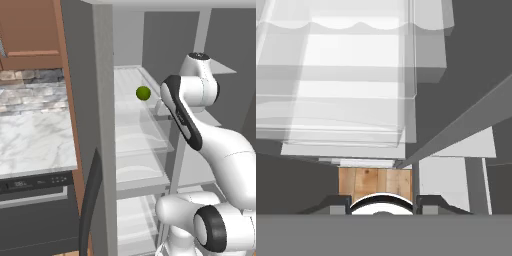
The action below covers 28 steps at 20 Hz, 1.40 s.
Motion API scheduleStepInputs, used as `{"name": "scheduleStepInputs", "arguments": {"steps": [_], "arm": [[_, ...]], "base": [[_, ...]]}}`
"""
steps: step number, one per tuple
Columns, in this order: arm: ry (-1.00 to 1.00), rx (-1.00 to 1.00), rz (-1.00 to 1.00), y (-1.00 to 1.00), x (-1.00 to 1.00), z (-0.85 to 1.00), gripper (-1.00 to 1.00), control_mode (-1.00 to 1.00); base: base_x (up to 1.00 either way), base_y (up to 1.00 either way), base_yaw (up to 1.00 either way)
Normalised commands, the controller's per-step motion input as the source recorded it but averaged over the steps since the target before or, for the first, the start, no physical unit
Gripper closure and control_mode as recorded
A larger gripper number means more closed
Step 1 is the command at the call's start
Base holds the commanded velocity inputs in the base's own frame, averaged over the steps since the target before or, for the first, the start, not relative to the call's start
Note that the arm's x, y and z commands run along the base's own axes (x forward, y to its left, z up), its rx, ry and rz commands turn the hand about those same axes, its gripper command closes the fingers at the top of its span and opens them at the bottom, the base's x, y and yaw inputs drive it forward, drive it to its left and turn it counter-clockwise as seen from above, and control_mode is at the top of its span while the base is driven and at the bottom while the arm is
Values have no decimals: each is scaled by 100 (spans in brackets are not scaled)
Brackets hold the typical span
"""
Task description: Take the kiwi and lime from the fridge shelf and place them in the freezer drawer to begin freezing them.
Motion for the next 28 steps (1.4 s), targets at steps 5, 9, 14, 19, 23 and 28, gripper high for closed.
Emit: {"name": "scheduleStepInputs", "arguments": {"steps": [5,9,14,19,23,28], "arm": [[-1,0,0,0,0,0,-100,-100],[0,0,0,0,0,0,-100,-100],[-13,0,0,30,1,18,-100,-100],[-34,0,-1,32,7,58,-100,-100],[-32,0,-5,29,33,48,-100,-100],[-9,0,-6,21,75,7,-100,-100]], "base": [[0,0,0],[0,0,0],[0,0,0],[0,0,0],[0,0,0],[0,0,0]]}}
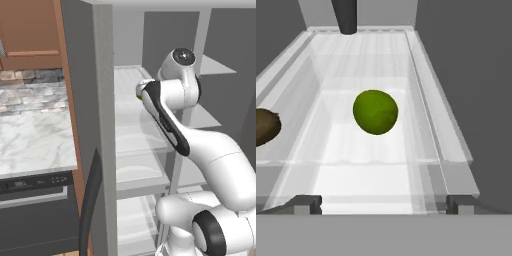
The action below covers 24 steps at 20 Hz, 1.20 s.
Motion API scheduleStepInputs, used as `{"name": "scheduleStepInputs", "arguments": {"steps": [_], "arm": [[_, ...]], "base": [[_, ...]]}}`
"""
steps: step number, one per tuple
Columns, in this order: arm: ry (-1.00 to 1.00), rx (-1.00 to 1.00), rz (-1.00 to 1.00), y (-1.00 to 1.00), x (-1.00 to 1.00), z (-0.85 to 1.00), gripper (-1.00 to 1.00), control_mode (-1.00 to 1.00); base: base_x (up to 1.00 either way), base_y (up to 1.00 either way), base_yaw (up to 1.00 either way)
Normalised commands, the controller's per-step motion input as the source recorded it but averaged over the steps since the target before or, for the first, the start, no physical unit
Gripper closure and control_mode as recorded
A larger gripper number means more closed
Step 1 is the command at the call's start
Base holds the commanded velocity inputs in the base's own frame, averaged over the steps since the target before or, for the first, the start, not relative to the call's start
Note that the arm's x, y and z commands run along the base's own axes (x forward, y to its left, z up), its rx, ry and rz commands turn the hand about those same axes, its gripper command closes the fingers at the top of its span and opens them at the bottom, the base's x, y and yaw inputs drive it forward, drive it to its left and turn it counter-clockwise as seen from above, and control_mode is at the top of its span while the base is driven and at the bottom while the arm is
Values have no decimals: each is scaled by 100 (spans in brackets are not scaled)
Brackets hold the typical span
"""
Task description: Take the kiwi and lime from the fridge shelf and place them in the freezer drawer to begin freezing them.
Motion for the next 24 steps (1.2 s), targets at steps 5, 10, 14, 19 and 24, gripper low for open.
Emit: {"name": "scheduleStepInputs", "arguments": {"steps": [5,10,14,19,24], "arm": [[0,0,-7,11,71,-10,-100,-100],[1,0,-5,9,67,-5,-100,-100],[9,0,-3,10,63,-35,-100,-100],[13,0,-2,3,60,-41,-100,-100],[9,0,-1,2,50,-30,-100,-100]], "base": [[0,0,0],[0,0,0],[0,0,0],[0,0,0],[0,0,0]]}}
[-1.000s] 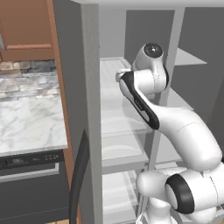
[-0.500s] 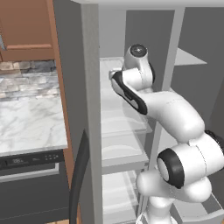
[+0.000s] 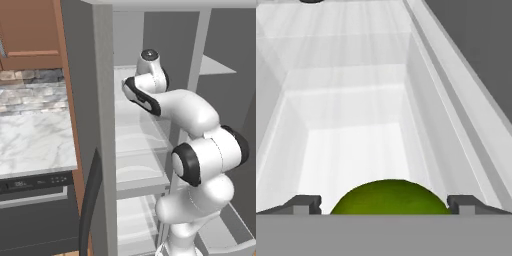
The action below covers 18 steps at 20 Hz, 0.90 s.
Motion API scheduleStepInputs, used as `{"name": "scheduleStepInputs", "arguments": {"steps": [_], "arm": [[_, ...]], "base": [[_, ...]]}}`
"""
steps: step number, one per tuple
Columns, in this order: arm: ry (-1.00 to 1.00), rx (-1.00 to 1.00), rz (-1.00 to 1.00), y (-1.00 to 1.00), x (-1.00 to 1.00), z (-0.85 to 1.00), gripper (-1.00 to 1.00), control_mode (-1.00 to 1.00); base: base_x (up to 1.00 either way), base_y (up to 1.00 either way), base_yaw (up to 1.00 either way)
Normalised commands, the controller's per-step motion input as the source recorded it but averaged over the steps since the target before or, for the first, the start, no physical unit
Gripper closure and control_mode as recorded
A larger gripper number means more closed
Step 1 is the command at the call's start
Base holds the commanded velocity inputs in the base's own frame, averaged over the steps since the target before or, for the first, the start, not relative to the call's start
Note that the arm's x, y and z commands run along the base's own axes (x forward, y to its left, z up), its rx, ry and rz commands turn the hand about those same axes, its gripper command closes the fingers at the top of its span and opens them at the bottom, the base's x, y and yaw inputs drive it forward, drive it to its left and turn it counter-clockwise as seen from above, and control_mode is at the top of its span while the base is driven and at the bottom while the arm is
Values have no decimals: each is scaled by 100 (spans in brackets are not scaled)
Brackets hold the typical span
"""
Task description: Take the kiwi and lime from the fridge shelf and place them in the freezer drawer to begin freezing them.
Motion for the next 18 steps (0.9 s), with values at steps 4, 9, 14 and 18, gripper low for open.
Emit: {"name": "scheduleStepInputs", "arguments": {"steps": [4,9,14,18], "arm": [[10,-1,0,0,8,-52,100,-100],[4,1,0,0,0,-20,100,-100],[0,0,2,0,-33,0,100,-100],[-18,0,9,0,-100,4,100,-100]], "base": [[0,0,0],[0,0,0],[0,0,0],[0,0,0]]}}
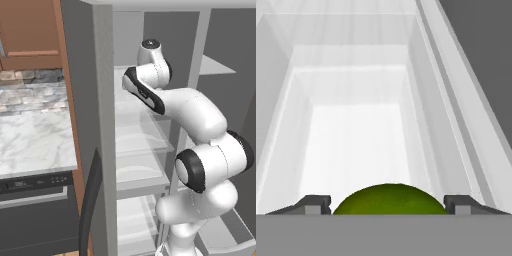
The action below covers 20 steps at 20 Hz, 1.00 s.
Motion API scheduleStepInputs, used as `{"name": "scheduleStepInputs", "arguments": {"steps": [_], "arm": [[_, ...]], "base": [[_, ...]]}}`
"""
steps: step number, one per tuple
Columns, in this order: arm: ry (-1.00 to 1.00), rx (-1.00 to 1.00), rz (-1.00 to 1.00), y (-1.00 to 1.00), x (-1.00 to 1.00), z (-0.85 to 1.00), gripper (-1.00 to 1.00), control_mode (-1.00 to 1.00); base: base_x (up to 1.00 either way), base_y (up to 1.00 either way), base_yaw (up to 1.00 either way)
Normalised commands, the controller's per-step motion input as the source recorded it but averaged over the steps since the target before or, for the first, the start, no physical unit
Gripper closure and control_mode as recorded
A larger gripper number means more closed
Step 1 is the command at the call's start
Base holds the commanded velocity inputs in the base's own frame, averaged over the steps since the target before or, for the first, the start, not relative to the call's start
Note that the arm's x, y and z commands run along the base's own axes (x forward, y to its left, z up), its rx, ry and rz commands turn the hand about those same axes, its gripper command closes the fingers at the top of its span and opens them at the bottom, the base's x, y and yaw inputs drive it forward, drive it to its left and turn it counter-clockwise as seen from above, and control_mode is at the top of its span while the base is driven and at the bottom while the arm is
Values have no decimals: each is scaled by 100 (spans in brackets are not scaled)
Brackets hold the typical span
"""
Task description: Take the kiwi and lime from the fridge shelf and place them in the freezer drawer to begin freezing them.
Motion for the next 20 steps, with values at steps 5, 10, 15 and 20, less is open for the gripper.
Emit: {"name": "scheduleStepInputs", "arguments": {"steps": [5,10,15,20], "arm": [[-10,0,5,0,-100,15,100,-100],[0,0,4,0,-100,1,100,-100],[3,0,5,0,-100,-28,100,-100],[21,-2,8,0,-90,-91,100,-100]], "base": [[0,0,0],[0,0,0],[0,0,0],[0,0,0]]}}
